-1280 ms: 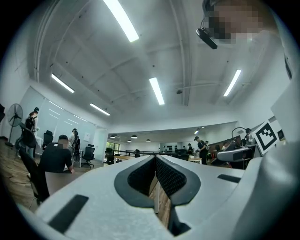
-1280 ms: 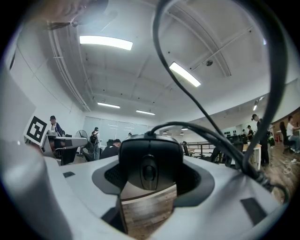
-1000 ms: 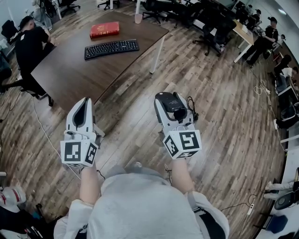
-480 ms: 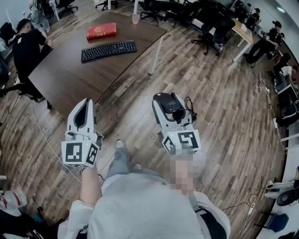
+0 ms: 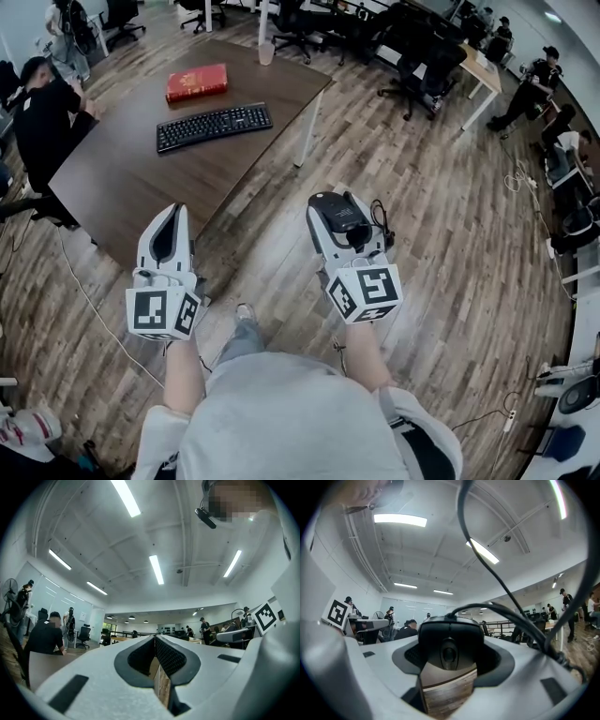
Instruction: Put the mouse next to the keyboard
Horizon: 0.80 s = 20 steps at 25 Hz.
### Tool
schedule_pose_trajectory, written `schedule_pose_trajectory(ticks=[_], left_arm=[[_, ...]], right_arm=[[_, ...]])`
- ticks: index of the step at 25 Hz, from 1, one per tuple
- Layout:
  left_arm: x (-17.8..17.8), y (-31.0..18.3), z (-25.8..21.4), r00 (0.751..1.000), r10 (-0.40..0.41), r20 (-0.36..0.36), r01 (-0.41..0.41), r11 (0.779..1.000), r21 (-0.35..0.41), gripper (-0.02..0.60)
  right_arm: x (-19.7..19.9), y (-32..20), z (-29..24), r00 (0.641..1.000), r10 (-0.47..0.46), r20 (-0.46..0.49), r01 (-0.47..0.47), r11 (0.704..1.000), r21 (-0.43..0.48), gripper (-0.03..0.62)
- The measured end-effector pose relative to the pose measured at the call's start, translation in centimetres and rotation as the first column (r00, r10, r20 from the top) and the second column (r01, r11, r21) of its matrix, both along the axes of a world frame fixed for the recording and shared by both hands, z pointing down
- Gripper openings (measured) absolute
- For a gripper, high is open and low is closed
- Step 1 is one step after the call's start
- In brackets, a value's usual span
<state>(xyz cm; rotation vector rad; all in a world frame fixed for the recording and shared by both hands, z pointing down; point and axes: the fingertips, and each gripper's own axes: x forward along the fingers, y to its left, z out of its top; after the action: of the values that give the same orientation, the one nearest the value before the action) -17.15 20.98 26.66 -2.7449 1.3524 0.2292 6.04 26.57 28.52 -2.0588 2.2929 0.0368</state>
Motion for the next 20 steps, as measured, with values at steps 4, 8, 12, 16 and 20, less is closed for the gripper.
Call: schedule_pose_trajectory(ticks=[4, 8, 12, 16, 20], left_arm=[[-0.2, -4.2, -0.3, 1.0, 0.01, -0.001, -0.01, 1.0, 0.007, 0.011], [0.0, -8.3, -0.9, 1.0, 0.02, -0.002, -0.02, 1.0, 0.017, 0.011], [0.1, -11.6, -0.9, 0.999, 0.036, -0.001, -0.036, 0.999, 0.02, 0.011], [-0.5, -14.4, -0.8, 0.999, 0.048, -0.002, -0.048, 0.999, 0.017, 0.011], [-1.1, -16.7, -0.6, 0.998, 0.059, -0.006, -0.059, 0.998, 0.022, 0.011]], right_arm=[[-0.2, -4.0, -0.2, 1.0, 0.012, 0.002, -0.012, 1.0, 0.007, 0.25], [-0.1, -7.7, -0.5, 1.0, 0.024, 0.004, -0.024, 1.0, 0.01, 0.25], [-0.2, -10.8, -0.4, 0.999, 0.035, 0.011, -0.035, 0.999, 0.007, 0.25], [-0.8, -13.3, -0.3, 0.999, 0.046, 0.014, -0.046, 0.999, 0.008, 0.25], [-1.4, -15.3, -0.2, 0.998, 0.057, 0.018, -0.058, 0.998, 0.015, 0.25]])
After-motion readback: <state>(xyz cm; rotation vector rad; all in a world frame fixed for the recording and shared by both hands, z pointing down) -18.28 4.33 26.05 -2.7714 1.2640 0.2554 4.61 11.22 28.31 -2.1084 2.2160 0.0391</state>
